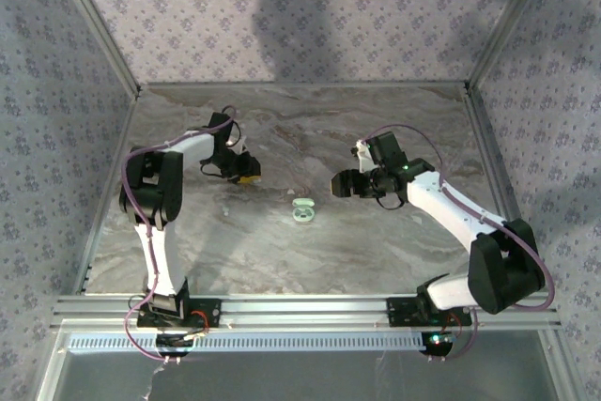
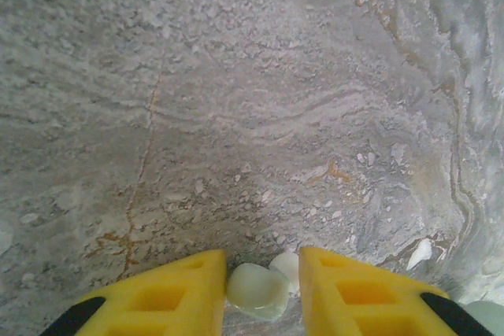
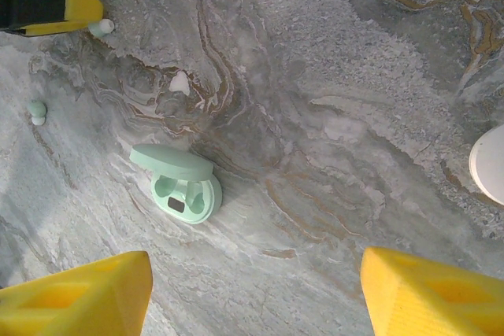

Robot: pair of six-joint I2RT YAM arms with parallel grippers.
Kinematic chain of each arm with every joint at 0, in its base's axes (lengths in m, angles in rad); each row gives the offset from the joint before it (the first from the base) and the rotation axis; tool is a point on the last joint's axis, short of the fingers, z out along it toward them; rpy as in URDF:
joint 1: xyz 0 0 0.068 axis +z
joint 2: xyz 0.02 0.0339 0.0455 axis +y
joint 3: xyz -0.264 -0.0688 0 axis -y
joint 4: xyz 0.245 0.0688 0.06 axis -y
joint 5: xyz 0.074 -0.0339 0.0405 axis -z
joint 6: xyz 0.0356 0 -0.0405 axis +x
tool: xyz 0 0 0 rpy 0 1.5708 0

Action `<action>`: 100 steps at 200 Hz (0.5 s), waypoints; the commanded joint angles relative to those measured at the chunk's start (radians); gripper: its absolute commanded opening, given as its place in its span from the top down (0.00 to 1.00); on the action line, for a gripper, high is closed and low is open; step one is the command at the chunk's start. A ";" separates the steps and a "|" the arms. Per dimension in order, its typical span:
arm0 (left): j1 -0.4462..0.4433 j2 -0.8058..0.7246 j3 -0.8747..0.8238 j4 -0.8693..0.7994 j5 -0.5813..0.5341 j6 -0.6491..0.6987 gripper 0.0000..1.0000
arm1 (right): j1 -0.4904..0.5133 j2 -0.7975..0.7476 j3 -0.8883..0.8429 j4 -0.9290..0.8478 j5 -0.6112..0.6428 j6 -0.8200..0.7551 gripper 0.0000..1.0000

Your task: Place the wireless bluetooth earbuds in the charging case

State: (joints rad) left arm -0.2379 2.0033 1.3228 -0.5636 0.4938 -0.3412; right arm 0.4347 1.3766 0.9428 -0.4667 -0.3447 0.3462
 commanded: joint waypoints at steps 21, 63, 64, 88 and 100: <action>-0.014 -0.004 -0.006 0.005 0.007 -0.041 0.59 | 0.005 0.006 -0.002 -0.003 0.000 -0.018 0.28; -0.013 -0.090 -0.103 0.052 -0.018 -0.123 0.52 | 0.003 0.007 -0.004 0.003 -0.004 -0.018 0.28; -0.014 -0.092 -0.105 0.052 -0.018 -0.125 0.52 | 0.003 0.007 -0.004 0.003 -0.005 -0.018 0.28; -0.018 -0.119 -0.136 0.067 -0.019 -0.160 0.52 | 0.002 0.013 -0.005 0.005 -0.009 -0.020 0.28; -0.018 -0.127 -0.142 0.067 -0.021 -0.169 0.53 | 0.001 0.015 -0.004 0.009 -0.013 -0.020 0.28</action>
State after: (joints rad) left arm -0.2470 1.9152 1.2037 -0.4885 0.4854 -0.4587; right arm 0.4347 1.3777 0.9428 -0.4637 -0.3450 0.3462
